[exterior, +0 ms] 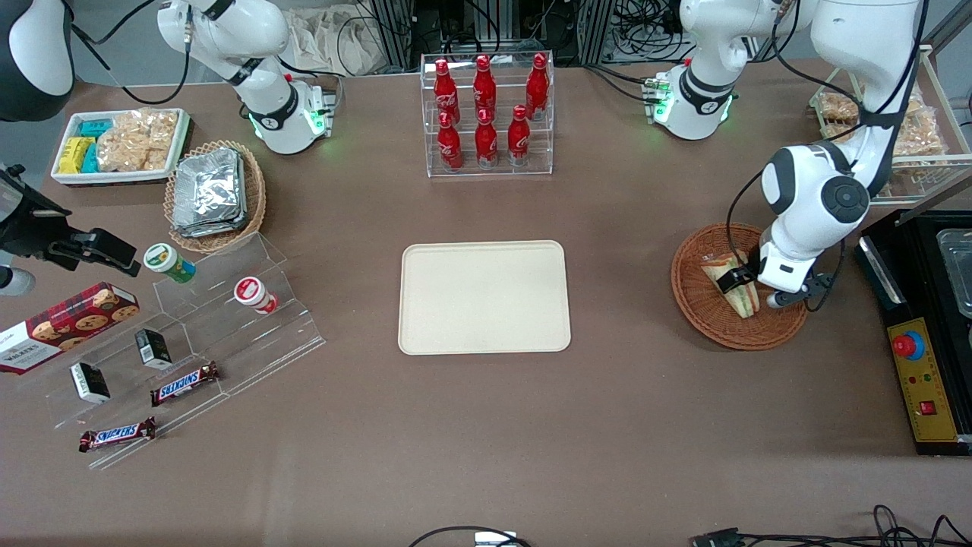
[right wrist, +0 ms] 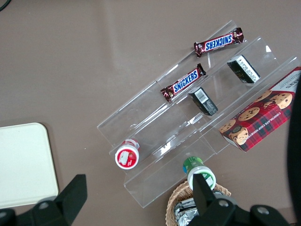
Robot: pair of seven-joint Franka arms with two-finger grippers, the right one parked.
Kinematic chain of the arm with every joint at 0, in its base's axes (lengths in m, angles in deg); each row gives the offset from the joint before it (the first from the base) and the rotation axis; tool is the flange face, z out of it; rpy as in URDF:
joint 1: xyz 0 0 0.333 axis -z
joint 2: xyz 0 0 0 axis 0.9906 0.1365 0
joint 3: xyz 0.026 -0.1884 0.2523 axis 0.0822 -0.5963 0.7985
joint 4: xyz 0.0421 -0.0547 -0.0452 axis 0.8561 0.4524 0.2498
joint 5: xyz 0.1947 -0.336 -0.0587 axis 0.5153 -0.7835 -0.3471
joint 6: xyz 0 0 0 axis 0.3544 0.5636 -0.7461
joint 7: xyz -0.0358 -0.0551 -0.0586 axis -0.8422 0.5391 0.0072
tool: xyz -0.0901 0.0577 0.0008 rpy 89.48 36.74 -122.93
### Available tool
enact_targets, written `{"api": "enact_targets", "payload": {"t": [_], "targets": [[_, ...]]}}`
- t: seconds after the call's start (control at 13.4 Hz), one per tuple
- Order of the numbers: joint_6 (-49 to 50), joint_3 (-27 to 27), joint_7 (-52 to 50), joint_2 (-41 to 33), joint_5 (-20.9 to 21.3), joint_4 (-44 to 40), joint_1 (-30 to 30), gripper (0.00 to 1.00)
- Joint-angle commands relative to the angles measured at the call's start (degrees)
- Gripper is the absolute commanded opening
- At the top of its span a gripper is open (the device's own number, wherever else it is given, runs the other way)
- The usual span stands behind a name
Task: Place sandwich from basket to tray
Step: 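Close the left gripper on the wrapped sandwich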
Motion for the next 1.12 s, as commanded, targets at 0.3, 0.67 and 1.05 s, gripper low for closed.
{"api": "enact_targets", "payload": {"t": [0.3, 0.67, 1.05], "targets": [[-1.97, -0.27, -1.11, 1.23, -0.41, 0.26, 0.49, 0.04], [5.12, -0.35, -1.20, -3.67, -0.33, -0.53, 0.49, 0.00], [32.07, -0.62, -1.11, -15.81, -0.24, -11.30, 1.80, 0.00]]}}
